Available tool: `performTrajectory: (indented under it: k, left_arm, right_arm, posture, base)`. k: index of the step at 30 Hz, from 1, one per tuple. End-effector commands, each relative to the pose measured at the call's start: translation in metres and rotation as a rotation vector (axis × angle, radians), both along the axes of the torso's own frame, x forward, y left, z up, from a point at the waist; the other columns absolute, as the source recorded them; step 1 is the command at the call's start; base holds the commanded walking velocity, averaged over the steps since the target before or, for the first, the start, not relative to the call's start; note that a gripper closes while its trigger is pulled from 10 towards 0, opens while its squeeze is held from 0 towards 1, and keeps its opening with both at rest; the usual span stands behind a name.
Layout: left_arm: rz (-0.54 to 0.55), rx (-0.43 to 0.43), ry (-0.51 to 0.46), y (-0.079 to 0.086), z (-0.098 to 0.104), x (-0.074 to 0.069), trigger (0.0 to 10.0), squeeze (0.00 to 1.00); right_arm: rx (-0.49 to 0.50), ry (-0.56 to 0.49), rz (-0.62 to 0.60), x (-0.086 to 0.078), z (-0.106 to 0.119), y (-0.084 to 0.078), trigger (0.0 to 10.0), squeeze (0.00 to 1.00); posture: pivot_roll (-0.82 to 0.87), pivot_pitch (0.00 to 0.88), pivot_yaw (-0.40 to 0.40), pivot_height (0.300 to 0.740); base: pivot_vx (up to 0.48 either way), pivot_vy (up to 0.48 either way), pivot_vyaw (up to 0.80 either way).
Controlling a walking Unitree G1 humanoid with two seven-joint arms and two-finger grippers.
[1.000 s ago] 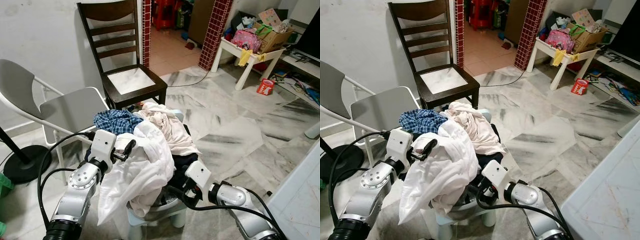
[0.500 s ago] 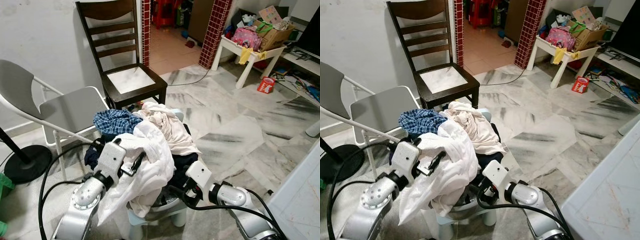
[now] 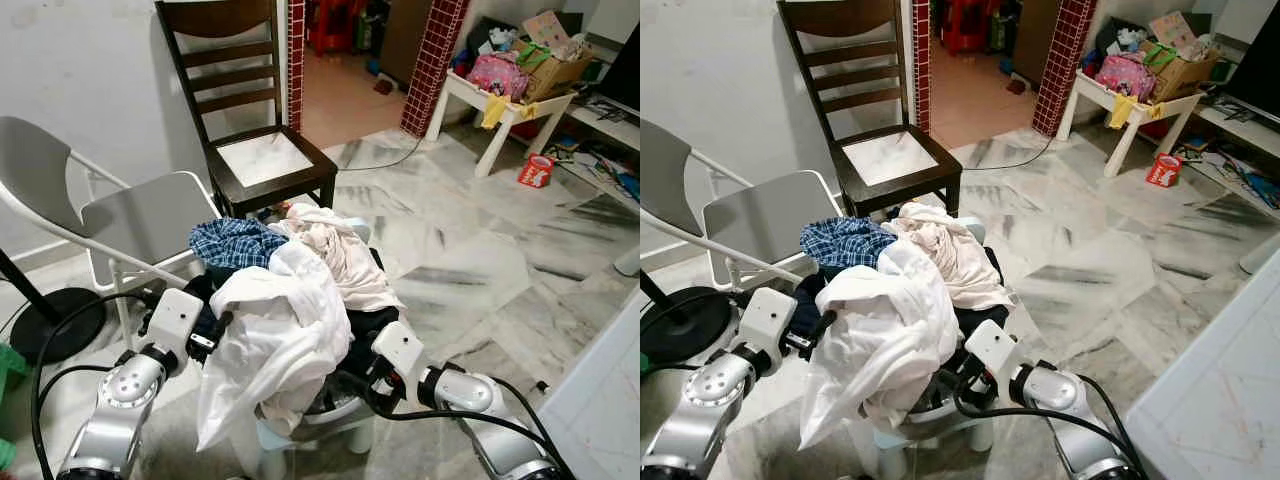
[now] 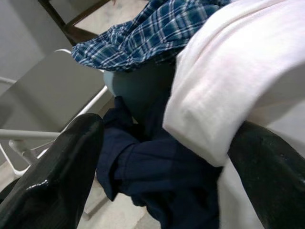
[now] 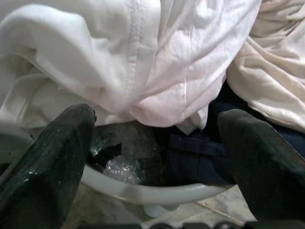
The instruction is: Hang hanger
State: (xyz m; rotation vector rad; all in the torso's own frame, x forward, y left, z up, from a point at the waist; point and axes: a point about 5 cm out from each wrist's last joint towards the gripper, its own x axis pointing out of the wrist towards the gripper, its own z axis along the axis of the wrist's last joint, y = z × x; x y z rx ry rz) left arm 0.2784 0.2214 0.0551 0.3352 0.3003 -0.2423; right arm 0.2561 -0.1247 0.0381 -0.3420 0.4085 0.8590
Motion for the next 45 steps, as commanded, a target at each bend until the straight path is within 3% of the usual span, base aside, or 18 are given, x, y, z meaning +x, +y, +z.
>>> performTrajectory:
  k: [1, 11, 18, 26, 31, 36, 45]
  left_arm:
    - [0.008, 0.008, 0.001, 0.008, 0.0, 0.006, 0.0, 0.0]
    - [0.06, 0.03, -0.047, 0.013, 0.01, 0.036, 0.0, 0.0]
    - [-0.023, 0.007, -0.092, -0.004, 0.017, 0.049, 0.0, 0.0]
    - [-0.182, -0.057, -0.077, -0.03, 0.012, 0.047, 0.0, 0.0]
    - [-0.299, -0.109, -0.061, -0.046, 0.005, 0.037, 0.0, 0.0]
    - [-0.316, -0.148, -0.067, -0.048, 0.002, 0.032, 0.0, 0.0]
    - [-0.322, -0.144, -0.108, -0.045, 0.003, 0.024, 0.0, 0.0]
  right_arm:
    - [0.002, -0.012, -0.01, -0.001, 0.003, -0.001, 10.0, 0.0]
    - [0.014, -0.018, -0.021, -0.005, 0.001, 0.005, 10.0, 0.0]
    - [0.012, -0.028, -0.031, -0.004, 0.002, 0.005, 10.0, 0.0]
    - [0.04, -0.018, 0.0, -0.004, 0.005, 0.008, 10.0, 0.0]
    - [0.037, -0.021, -0.005, 0.001, 0.007, 0.004, 10.0, 0.0]
    - [0.04, -0.025, -0.006, 0.001, 0.007, 0.005, 10.0, 0.0]
    - [0.073, -0.044, -0.011, 0.006, 0.012, 0.01, 10.0, 0.0]
  posture:
    - [-0.05, 0.093, -0.027, 0.74]
    - [-0.05, 0.088, -0.018, 0.74]
    - [-0.06, 0.082, -0.013, 0.74]
    - [-0.05, 0.078, -0.015, 0.74]
    - [-0.04, 0.072, -0.016, 0.74]
    - [-0.04, 0.071, -0.017, 0.74]
    - [-0.03, 0.067, -0.015, 0.74]
  base:
    - [0.0, 0.0, 0.0]
    - [0.0, 0.0, 0.0]
    - [0.0, 0.0, 0.0]
    - [0.0, 0.0, 0.0]
    - [0.0, 0.0, 0.0]
    - [0.0, 0.0, 0.0]
    - [0.0, 0.0, 0.0]
